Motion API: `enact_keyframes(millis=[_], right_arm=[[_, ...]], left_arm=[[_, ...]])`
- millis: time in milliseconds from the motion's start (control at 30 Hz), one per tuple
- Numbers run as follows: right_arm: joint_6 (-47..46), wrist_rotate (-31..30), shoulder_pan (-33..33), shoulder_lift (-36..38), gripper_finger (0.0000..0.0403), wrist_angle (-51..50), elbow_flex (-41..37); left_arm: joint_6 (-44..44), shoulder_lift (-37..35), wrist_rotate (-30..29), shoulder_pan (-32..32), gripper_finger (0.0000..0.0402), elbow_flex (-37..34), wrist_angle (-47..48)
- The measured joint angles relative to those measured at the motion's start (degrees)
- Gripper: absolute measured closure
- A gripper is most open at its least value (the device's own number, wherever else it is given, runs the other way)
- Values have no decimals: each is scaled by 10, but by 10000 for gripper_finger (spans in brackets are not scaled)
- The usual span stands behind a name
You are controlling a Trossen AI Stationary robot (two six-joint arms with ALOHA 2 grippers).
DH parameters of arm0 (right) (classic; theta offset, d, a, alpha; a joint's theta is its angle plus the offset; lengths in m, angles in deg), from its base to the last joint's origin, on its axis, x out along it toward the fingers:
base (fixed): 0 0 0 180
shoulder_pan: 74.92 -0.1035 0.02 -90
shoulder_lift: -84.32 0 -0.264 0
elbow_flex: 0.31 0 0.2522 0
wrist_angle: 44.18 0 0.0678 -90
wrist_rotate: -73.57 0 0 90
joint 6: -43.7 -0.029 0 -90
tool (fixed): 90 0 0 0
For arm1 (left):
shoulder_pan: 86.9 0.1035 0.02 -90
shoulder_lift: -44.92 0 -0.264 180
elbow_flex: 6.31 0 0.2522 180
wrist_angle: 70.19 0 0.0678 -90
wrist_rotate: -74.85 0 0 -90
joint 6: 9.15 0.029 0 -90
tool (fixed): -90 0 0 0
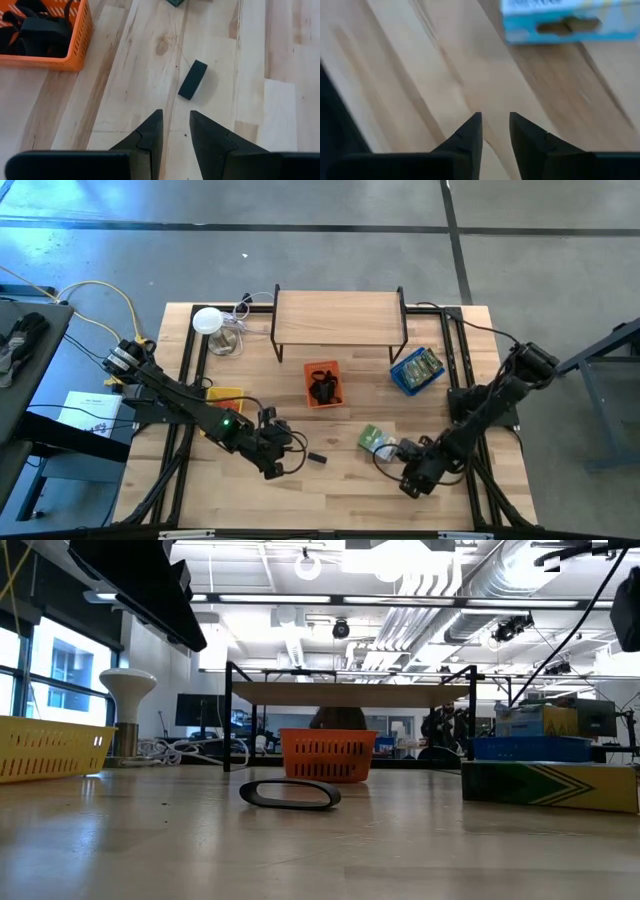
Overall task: Pick & Place Office Desk Supplies
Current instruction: Put the yellow crayon box into the blue bin
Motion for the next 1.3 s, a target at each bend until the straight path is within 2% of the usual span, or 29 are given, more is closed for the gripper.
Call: enact_keyframes(millis=[233, 433, 633, 800, 900, 1067, 1300], right_arm=[[-52, -128, -34, 0, 345, 14, -8], [-25, -172, -34, 0, 328, 6, -8], [2, -175, -34, 0, 265, -2, -8], [-33, -174, -34, 0, 195, -86, -8], [-48, -174, -34, 0, 168, -113, -8], [-59, -157, -33, 2, 168, -102, -25], [-112, -163, -33, 66, 209, -47, -108]], left_arm=[[12, 0, 0, 0, 310, 0, 0], [12, 0, 0, 0, 310, 0, 0], [13, 0, 0, 0, 310, 0, 0], [13, 0, 0, 0, 310, 0, -4], [13, 0, -1, 2, 310, 0, -9], [13, 0, -3, 6, 310, 0, -19], [13, 0, -2, 10, 310, 0, -30]])
